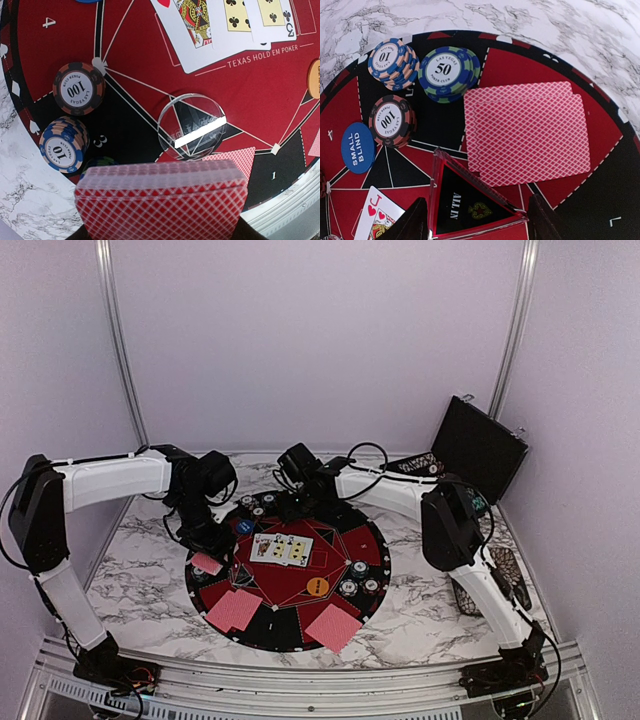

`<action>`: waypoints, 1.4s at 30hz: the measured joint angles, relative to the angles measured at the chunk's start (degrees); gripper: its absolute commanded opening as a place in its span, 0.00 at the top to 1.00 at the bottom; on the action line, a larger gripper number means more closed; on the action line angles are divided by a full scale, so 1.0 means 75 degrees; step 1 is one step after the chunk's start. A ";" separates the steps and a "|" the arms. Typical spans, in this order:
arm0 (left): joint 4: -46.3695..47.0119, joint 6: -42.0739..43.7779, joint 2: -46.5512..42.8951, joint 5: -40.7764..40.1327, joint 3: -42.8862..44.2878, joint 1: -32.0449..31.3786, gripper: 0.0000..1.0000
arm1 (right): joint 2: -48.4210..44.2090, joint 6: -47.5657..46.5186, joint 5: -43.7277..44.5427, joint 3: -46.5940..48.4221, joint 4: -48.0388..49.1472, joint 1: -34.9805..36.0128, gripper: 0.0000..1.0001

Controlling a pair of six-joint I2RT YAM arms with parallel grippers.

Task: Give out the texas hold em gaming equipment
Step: Place the all-in button in the small blind area.

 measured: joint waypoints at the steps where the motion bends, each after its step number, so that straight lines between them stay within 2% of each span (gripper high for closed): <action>1: 0.0003 0.0000 0.0000 0.0000 -0.0003 0.0000 0.55 | 0.0017 0.0023 -0.0026 0.0000 0.0029 0.0000 0.49; 11: 0.0006 0.0000 -0.0006 0.0000 -0.0012 0.0000 0.54 | 0.0271 0.0265 -0.0219 0.0044 0.0224 -0.0055 0.48; 20: 0.0006 -0.0003 -0.0006 0.0000 -0.0017 0.0000 0.54 | 0.0286 0.0335 -0.0230 0.0055 0.0329 -0.0076 0.38; 33: 0.0012 0.0000 -0.0017 0.0000 -0.0058 0.0000 0.54 | 0.0286 0.0332 -0.0405 0.0058 0.0370 -0.0076 0.31; 42: 0.0012 0.0000 -0.0020 0.0000 -0.0058 0.0003 0.54 | 0.0268 0.0326 -0.0440 0.0038 0.0391 -0.0076 0.32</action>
